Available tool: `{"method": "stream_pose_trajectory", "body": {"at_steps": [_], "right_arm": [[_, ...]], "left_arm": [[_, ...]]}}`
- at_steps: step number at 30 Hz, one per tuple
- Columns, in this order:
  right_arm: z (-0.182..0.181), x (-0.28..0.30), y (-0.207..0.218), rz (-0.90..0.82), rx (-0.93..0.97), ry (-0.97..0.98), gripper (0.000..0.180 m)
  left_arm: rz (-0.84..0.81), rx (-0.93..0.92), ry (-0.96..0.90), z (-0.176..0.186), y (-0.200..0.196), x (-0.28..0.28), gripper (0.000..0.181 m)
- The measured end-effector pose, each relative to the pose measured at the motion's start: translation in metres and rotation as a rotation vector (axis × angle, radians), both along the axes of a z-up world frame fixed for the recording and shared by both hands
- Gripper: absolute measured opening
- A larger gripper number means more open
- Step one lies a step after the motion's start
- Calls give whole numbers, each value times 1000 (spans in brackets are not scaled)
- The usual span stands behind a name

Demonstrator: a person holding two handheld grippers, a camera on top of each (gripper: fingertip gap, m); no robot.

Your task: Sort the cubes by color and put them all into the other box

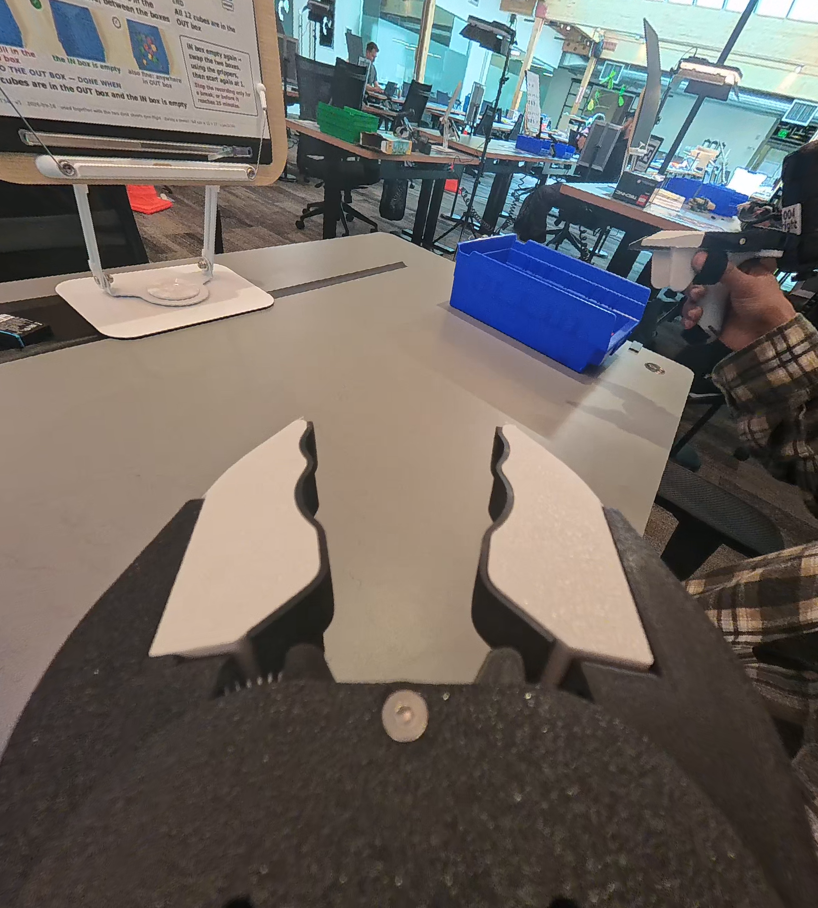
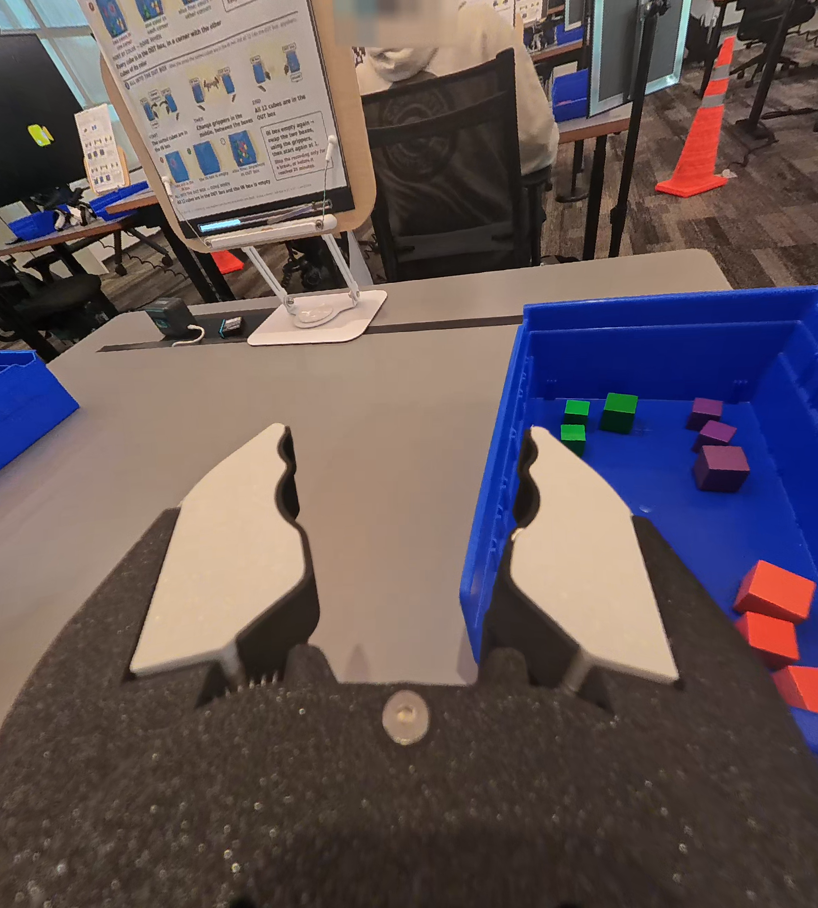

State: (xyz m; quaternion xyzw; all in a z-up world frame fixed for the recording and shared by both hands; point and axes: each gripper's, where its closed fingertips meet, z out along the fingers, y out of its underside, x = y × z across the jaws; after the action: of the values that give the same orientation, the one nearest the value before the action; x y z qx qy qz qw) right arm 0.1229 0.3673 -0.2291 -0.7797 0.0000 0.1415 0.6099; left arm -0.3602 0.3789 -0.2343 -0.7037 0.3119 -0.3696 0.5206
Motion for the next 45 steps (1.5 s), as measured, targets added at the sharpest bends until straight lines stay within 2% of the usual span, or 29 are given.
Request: {"method": "stream_pose_trajectory", "body": {"at_steps": [45], "right_arm": [[-1, -11, 1, 47, -12, 25, 83]], "left_arm": [[26, -7, 1, 0, 3, -11, 68]]}}
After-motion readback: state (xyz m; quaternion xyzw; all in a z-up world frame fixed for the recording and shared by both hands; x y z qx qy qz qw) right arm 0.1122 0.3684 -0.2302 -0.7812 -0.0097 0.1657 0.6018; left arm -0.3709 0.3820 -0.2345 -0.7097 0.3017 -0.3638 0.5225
